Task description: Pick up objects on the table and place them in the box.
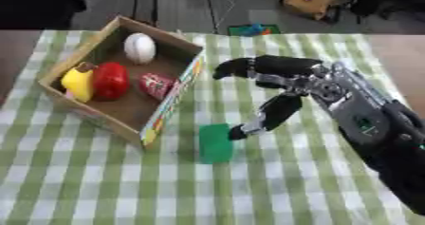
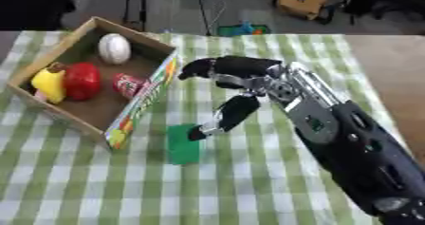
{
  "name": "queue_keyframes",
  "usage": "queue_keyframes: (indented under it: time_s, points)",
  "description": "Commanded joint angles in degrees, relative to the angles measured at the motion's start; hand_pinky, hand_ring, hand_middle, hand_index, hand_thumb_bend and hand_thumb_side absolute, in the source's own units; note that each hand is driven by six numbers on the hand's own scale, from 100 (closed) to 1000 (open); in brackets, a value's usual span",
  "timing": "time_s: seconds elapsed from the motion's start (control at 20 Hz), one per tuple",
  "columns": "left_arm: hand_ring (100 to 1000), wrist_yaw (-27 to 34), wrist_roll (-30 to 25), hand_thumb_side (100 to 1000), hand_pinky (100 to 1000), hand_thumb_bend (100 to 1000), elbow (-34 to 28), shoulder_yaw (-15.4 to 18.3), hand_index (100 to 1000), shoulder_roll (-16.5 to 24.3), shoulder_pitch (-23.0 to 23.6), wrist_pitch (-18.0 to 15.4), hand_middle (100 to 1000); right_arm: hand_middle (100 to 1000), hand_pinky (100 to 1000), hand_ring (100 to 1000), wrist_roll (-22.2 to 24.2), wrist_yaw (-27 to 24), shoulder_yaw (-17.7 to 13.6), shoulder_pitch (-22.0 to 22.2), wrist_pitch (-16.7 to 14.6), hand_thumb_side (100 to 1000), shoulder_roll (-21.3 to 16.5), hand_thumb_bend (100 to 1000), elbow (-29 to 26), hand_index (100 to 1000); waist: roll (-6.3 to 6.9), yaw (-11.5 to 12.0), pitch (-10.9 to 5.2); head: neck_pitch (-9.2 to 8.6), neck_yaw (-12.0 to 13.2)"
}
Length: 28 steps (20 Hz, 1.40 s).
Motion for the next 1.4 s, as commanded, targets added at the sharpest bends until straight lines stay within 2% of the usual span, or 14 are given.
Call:
queue_keyframes:
  time_s: [0.05,0.6,1.4]
  points:
    - [609,0.07,-0.20,1000,734,100,-0.81,0.01,747,0.35,-0.92,0.03,698,979,948,956,1.04,-0.15,0.25,-0.67,-0.53,675,-0.13,719,0.64,1000,0.03,0.10,-0.90,-0.66,-0.15]
    - [608,0.04,-0.15,1000,734,100,-0.81,-0.01,747,0.27,-0.98,0.08,698,983,953,962,3.88,0.04,1.86,-0.03,-1.76,646,0.76,721,3.72,1000,0.21,0.23,-0.67,-0.96,-0.28]
    - [608,0.09,-0.25,1000,735,100,-0.81,-0.11,747,0.02,-0.98,0.15,699,974,948,958,2.56,2.72,2.29,0.47,-2.93,657,3.18,705,6.98,1000,0.25,0.44,-0.40,-1.15,-0.42]
